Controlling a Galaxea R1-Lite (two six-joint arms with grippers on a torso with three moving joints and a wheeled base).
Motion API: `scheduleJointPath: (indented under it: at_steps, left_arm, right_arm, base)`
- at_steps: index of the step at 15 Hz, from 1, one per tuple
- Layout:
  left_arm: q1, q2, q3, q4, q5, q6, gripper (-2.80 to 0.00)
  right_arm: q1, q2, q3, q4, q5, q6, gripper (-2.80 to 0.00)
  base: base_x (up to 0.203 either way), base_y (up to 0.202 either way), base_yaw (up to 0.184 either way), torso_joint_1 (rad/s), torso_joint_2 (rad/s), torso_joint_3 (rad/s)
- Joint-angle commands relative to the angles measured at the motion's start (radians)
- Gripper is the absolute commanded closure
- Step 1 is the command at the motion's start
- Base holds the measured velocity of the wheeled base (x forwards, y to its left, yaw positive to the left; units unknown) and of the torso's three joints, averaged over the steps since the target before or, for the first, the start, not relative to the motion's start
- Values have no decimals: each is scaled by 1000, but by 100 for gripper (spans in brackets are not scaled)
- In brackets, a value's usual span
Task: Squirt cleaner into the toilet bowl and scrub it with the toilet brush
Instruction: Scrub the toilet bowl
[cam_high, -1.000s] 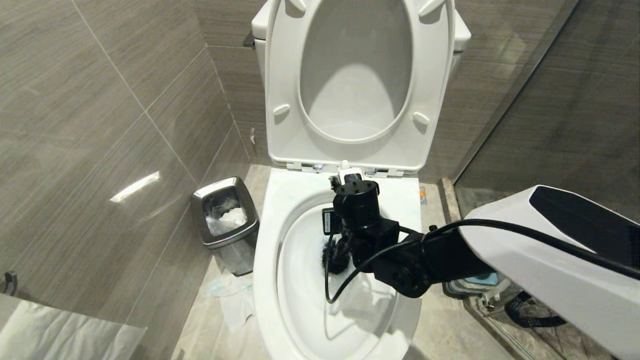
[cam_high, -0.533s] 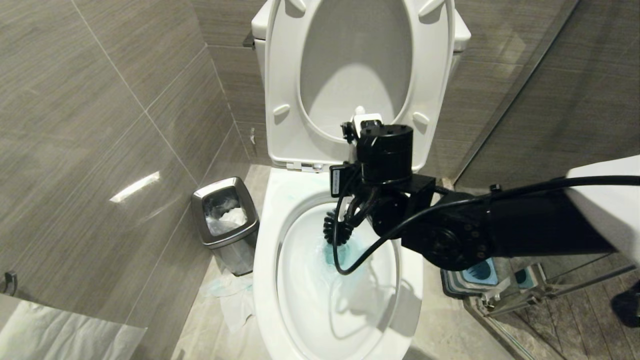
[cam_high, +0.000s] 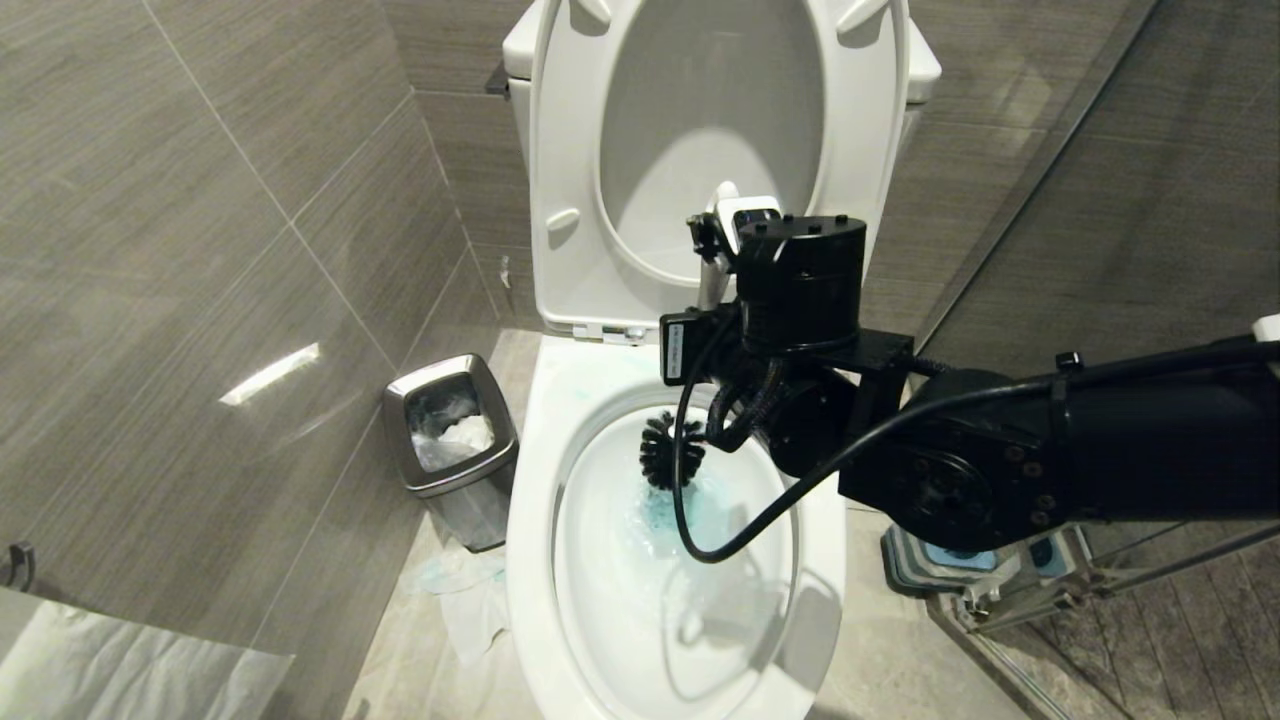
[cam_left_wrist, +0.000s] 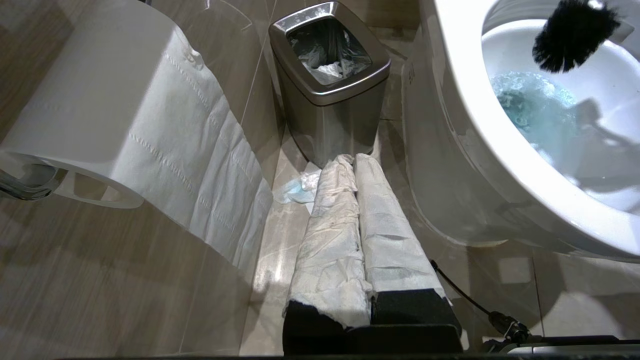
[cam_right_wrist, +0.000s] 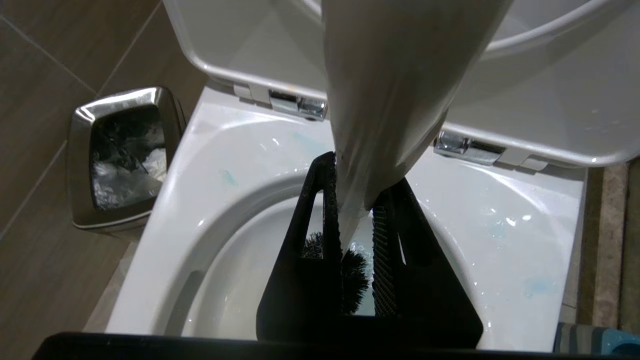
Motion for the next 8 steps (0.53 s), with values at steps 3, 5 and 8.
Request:
scheduleJointPath:
  at_steps: [3,5,8]
  left_arm:
    - [0,0,-1,0,0,0,0]
    - [0,0,0,0,0,-1,0]
    - [0,0,0,0,2,-4,0]
  right_arm:
    - [1,139,-26,-25,-29,5,0]
    - [-1,216,-57,-56,-64,6,0]
    - [-2,295,-67,-83,-86,16,0]
  base:
    - [0,0,0,0,0,0]
    - [0,0,0,0,0,0]
    - [0,0,0,0,0,0]
